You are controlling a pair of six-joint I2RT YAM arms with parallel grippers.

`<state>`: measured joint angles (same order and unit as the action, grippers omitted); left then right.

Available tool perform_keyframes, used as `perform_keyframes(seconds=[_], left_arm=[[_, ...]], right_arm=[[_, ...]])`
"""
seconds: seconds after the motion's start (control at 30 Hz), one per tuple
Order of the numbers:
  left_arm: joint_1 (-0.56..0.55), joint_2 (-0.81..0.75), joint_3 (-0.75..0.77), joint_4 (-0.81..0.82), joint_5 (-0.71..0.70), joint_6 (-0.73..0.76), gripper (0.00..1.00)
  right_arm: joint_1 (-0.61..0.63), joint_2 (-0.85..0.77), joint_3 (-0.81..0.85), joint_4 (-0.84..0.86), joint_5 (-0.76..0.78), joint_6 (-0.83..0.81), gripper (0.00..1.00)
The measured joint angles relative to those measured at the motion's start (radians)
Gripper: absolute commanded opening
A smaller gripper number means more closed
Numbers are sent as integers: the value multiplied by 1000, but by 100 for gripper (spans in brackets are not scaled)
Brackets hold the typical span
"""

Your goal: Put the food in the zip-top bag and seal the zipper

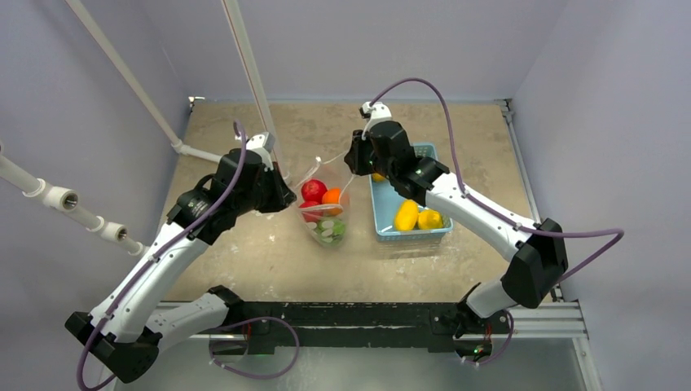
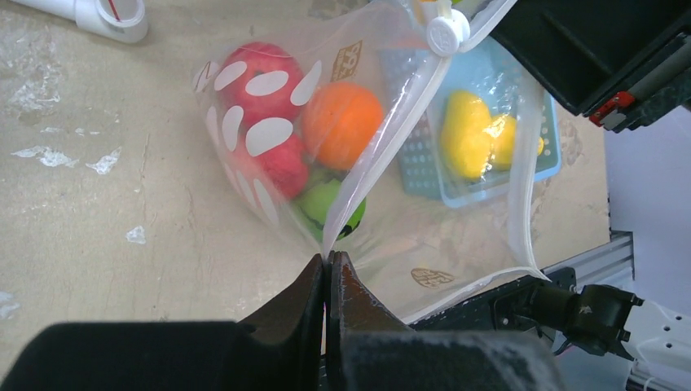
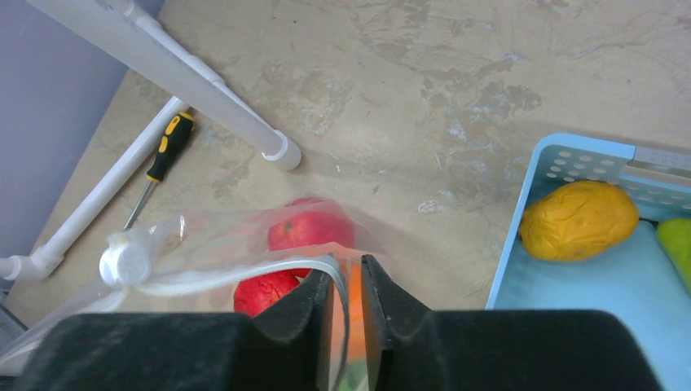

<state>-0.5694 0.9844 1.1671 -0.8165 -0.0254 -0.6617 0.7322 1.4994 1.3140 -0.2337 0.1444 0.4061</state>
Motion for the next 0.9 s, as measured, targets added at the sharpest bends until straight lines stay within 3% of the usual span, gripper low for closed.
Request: perform_keyframes(seconds=[0.13,0.3,0.57,0.9], left_arm=[[0,5,-7,-1,-1,0,0],[0,5,-7,-1,-8,1,0],[0,6,-7,-14,-34,12,0],[0,8,-7,-15,-55,19,0]], right_arm=[[-2,-2,0,0,5,0,38],[-5,-14,0,-10,25,1,42],[-7,-100,20,-67,106,5,62],[-80,-105,-20,-80,209,45,69]])
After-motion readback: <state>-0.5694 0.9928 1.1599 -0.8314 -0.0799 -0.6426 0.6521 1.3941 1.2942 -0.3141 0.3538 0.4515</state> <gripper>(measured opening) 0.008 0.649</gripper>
